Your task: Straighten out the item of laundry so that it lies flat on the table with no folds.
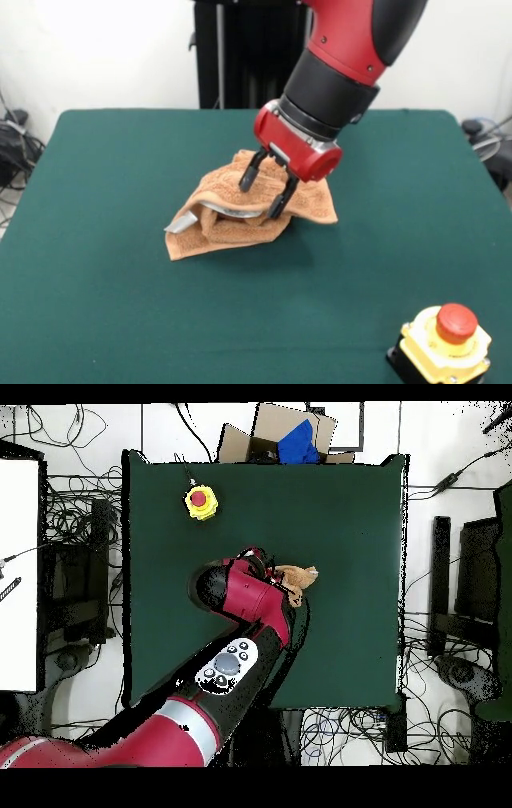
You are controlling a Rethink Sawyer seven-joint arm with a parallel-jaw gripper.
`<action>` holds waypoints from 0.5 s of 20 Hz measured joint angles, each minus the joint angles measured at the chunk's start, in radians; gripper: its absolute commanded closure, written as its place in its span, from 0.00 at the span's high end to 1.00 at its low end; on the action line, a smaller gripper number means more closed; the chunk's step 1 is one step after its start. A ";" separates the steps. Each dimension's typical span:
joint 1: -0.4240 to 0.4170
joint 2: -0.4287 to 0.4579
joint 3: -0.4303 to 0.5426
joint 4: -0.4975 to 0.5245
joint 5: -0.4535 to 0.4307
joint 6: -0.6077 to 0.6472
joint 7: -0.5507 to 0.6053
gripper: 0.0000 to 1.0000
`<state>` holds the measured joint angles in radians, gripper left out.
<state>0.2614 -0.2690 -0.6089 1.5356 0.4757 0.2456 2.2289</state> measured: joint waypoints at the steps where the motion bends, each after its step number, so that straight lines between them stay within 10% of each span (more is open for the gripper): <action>1: 0.000 0.000 0.001 0.000 0.000 -0.005 0.000 1.00; 10: 0.000 0.001 0.020 0.002 0.011 -0.056 0.000 1.00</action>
<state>0.2614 -0.2677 -0.5885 1.5373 0.4871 0.1899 2.2289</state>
